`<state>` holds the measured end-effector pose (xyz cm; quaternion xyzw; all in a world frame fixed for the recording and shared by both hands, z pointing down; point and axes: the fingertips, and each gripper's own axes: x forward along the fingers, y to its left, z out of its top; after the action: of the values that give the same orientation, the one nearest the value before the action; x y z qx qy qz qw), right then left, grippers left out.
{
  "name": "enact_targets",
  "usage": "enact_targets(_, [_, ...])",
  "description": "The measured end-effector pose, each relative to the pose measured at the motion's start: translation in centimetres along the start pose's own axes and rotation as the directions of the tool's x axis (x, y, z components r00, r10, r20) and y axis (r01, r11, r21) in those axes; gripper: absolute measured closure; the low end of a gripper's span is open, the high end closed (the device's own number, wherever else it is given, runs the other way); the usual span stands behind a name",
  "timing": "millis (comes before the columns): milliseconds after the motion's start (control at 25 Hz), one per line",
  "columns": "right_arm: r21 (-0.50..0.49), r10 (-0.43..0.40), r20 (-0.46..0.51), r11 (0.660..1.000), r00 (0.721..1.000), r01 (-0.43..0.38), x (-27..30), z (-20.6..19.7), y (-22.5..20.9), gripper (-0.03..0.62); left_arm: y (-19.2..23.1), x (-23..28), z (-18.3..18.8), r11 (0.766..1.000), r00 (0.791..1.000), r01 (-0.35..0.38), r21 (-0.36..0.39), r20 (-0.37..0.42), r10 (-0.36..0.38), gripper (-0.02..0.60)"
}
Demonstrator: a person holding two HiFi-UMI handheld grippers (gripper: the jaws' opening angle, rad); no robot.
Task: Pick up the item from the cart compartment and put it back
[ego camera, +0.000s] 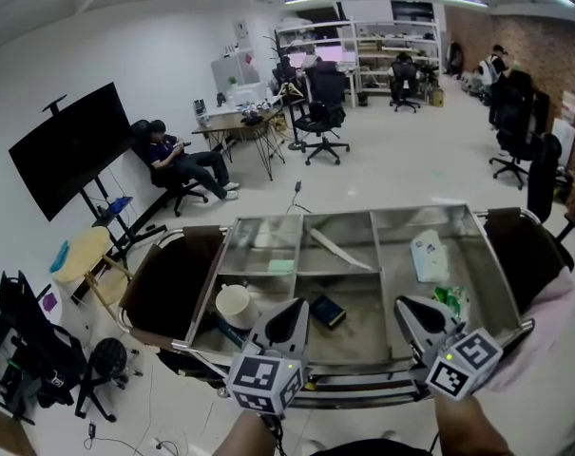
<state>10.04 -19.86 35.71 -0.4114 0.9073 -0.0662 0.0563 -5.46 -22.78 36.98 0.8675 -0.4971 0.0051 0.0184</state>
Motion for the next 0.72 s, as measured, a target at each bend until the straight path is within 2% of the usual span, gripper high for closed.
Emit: enact_targets(720, [0.007, 0.002, -0.012, 1.0, 1.0, -0.002, 0.03, 0.04, -0.06, 0.582, -0.15, 0.02, 0.37, 1.0, 1.0, 0.003, 0.001, 0.01, -0.003, 0.581])
